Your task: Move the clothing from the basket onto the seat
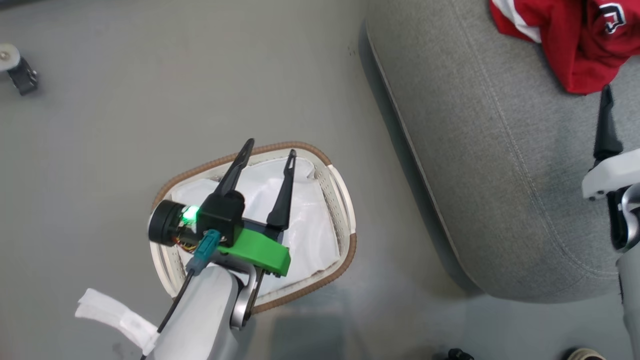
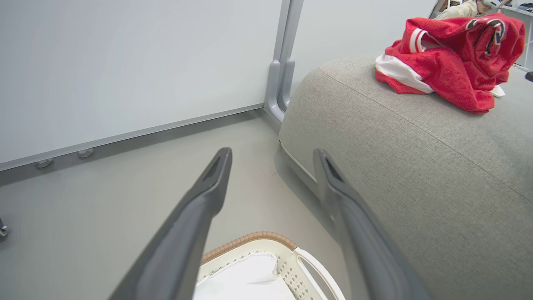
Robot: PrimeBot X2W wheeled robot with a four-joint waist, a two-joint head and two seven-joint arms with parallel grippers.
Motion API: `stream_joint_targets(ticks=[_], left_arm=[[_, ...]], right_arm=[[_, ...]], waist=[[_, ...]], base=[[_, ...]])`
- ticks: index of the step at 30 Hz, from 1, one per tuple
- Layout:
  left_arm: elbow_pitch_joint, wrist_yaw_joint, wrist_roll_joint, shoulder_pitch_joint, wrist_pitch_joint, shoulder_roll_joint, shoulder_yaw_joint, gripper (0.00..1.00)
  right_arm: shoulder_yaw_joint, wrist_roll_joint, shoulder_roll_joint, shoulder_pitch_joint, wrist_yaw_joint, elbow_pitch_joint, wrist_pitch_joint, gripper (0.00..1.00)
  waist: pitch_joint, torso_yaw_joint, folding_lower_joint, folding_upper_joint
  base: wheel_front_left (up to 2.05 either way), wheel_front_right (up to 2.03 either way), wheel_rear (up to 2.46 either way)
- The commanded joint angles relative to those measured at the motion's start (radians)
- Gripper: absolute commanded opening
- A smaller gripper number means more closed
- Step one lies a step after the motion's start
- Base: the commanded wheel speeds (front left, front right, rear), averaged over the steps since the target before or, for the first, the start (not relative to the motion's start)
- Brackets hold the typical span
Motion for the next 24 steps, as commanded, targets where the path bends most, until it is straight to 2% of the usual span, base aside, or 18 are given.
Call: stream_joint_targets(ticks=[1,11,24], left_arm=[[-0.008,0.006,-0.004,0.024,0.001,0.005,0.014,1.0],[-0.021,0.04,0.027,0.119,0.001,0.005,0.123,1.0],[-0.028,0.083,0.009,0.217,0.001,0.004,0.252,1.0]], right_arm=[[0.002,0.016,0.004,0.024,-0.001,-0.024,-0.005,1.0],[0.098,0.084,0.086,0.112,-0.001,-0.159,-0.005,1.0],[0.199,0.09,0.156,0.185,-0.001,-0.187,-0.005,1.0]], waist=[[-0.06,0.01,-0.0001,0.0],[-0.155,0.088,-0.0001,0.0],[-0.247,0.199,-0.0001,0.0]], base=[[0.0,0.0,0.0],[0.0,0.0,0.0],[0.0,0.0,0.0]])
